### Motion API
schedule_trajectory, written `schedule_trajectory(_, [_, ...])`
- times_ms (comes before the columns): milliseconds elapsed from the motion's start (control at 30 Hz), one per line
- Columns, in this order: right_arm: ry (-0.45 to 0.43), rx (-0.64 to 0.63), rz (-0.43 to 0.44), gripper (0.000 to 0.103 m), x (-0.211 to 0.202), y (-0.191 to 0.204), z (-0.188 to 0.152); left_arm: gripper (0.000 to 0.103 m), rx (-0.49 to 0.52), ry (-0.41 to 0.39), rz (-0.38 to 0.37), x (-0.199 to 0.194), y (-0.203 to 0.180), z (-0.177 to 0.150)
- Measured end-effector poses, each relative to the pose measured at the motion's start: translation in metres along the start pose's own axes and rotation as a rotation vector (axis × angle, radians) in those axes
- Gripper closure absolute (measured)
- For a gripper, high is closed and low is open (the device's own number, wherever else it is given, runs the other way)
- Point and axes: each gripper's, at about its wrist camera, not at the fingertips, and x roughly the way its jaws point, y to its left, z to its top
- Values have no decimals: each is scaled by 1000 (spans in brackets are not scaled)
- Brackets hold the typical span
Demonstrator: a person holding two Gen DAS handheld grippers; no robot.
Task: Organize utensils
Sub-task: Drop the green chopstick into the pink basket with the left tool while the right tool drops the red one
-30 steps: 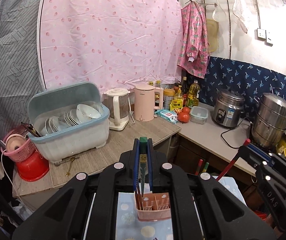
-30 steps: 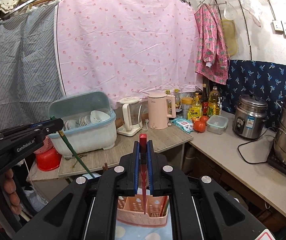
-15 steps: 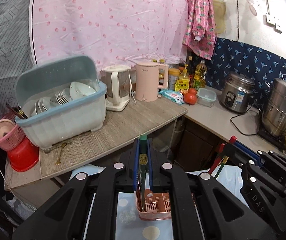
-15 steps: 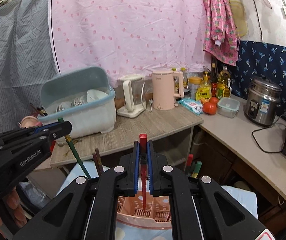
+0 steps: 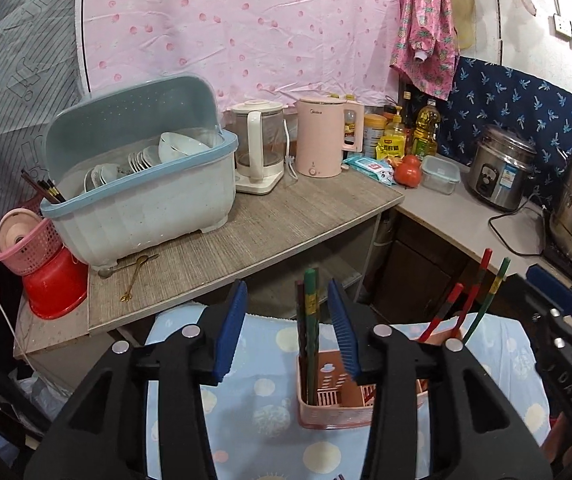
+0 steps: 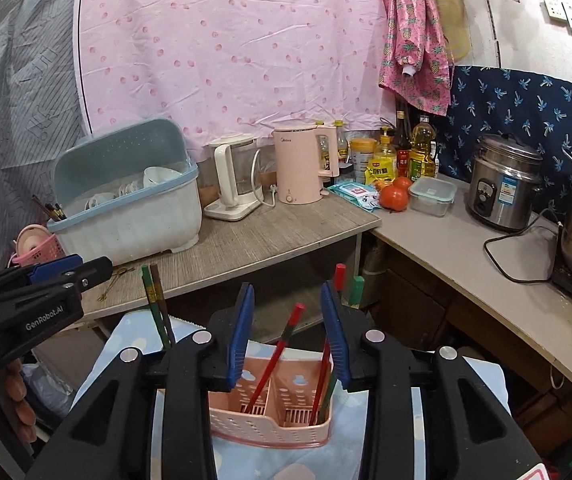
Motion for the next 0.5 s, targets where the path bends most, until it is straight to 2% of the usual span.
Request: schedule_trajectory(500, [12,-19,35,68,-39,9,-32,63,15,36,16,-21,-6,-35])
